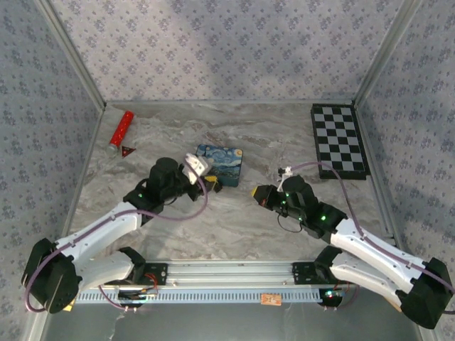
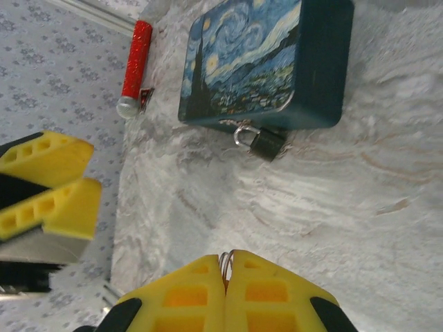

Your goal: Unlock a padlock with a key

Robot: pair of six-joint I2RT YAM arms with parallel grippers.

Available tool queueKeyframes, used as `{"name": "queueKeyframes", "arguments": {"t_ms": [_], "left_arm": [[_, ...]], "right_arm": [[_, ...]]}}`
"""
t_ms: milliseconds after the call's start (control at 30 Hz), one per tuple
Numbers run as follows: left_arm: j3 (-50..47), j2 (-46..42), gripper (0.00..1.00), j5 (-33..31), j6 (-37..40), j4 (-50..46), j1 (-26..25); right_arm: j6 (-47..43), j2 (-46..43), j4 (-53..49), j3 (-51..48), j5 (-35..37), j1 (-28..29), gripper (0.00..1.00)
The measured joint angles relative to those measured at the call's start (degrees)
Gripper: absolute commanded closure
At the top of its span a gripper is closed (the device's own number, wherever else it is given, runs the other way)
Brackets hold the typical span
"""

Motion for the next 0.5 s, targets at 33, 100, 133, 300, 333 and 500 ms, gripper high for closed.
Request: {"name": "queueKeyframes", "arguments": {"t_ms": [33, 100, 133, 300, 333, 500], "left_arm": [[0.33, 0.7, 0.55, -1.2, -4.28, -0.74, 0.46], [-0.31, 1.9, 0.53, -2.84, -11.26, -1.16, 0.72], [-1.46, 2.56, 0.53, -3.5, -14.4, -0.68, 0.72], [-8.07, 7.82, 0.48, -7.08, -26.01, 1.6, 0.81], [-9.31, 9.46, 0.47, -7.85, -28.26, 3.48, 0.83], [-12.37, 18.86, 0.47, -8.55, -36.72, 14.56, 0.92]], "right_arm": [[-0.79, -0.04, -0.37, -0.02, 0.74, 0.0, 1.0], [-1.97, -0.07, -0.55, -0.28, 1.81, 0.0, 1.0], [-2.45, -0.09, -0.44, -0.61, 2.16, 0.0, 1.0], [-3.87, -0.09, -0.28, -2.16, 3.15, 0.52, 1.0], [-4.04, -0.09, -0.13, -2.32, 3.3, 0.66, 1.0], [-4.24, 0.17, 0.9, -3.04, 3.85, 0.85, 1.0]]}}
